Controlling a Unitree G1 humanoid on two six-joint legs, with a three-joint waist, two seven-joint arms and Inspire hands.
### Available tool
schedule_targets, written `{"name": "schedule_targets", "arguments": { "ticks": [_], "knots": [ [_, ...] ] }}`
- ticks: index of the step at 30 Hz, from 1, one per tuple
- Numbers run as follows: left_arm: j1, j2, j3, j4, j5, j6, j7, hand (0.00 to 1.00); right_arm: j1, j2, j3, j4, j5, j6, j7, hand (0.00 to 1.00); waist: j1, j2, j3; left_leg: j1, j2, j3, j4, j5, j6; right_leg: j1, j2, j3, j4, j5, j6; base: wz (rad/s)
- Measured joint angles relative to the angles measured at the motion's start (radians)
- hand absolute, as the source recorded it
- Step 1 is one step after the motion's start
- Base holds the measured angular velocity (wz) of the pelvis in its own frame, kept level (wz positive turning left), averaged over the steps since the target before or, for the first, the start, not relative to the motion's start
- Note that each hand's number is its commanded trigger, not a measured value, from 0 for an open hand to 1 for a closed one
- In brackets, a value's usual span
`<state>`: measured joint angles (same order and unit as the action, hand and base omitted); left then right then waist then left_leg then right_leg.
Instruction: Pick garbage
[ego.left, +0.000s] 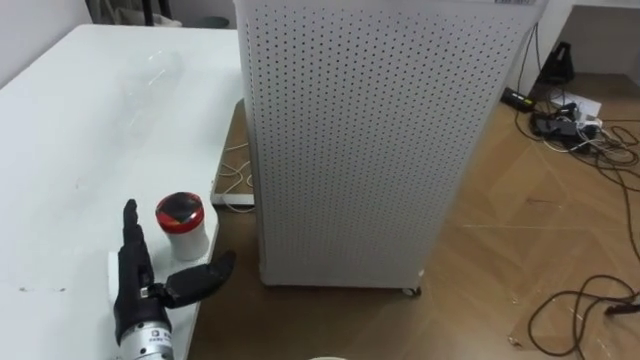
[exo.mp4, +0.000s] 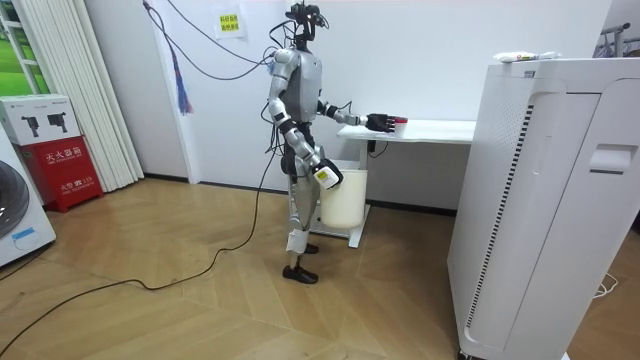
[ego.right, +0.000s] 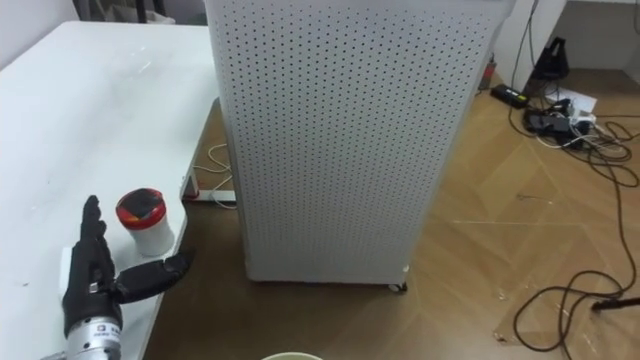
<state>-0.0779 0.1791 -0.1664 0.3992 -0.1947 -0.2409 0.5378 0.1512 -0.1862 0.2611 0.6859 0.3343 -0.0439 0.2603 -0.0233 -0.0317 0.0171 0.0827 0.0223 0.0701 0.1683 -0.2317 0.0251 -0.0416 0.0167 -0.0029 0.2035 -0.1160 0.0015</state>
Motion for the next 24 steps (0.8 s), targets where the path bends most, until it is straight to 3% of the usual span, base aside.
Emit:
{"name": "schedule_targets", "arguments": {
  "ticks": [10, 14, 24],
  "knots": [
    [-0.042, -0.013, 0.007, 0.044, -0.034, 0.021, 0.02, 1.0, -0.004, 0.0, 0.022, -0.036, -0.007, 0.007, 0.003, 1.0, 0.0, 0.009, 0.0022, 0.014, -0.002, -0.003, 0.0, 0.0, 0.0, 0.012, -0.001, 0.001, 0.0, 0.0, 0.0, 0.0],
    [-0.061, -0.037, 0.01, 0.043, -0.037, 0.041, 0.021, 1.0, -0.007, 0.003, 0.025, -0.044, -0.036, 0.027, 0.017, 1.0, 0.0, 0.01, 0.0011, 0.006, -0.001, 0.0, -0.002, 0.0, 0.0, 0.002, 0.0, 0.002, 0.002, 0.001, -0.001, -0.01],
    [-0.073, -0.031, 0.033, 0.054, -0.042, 0.07, 0.014, 1.0, -0.007, -0.006, 0.022, -0.053, -0.059, 0.033, 0.0, 1.0, -0.03, 0.01, -0.0003, 0.018, -0.001, 0.011, -0.001, 0.0, -0.001, 0.007, 0.001, 0.018, 0.001, 0.002, -0.002, -0.05]
  ]
}}
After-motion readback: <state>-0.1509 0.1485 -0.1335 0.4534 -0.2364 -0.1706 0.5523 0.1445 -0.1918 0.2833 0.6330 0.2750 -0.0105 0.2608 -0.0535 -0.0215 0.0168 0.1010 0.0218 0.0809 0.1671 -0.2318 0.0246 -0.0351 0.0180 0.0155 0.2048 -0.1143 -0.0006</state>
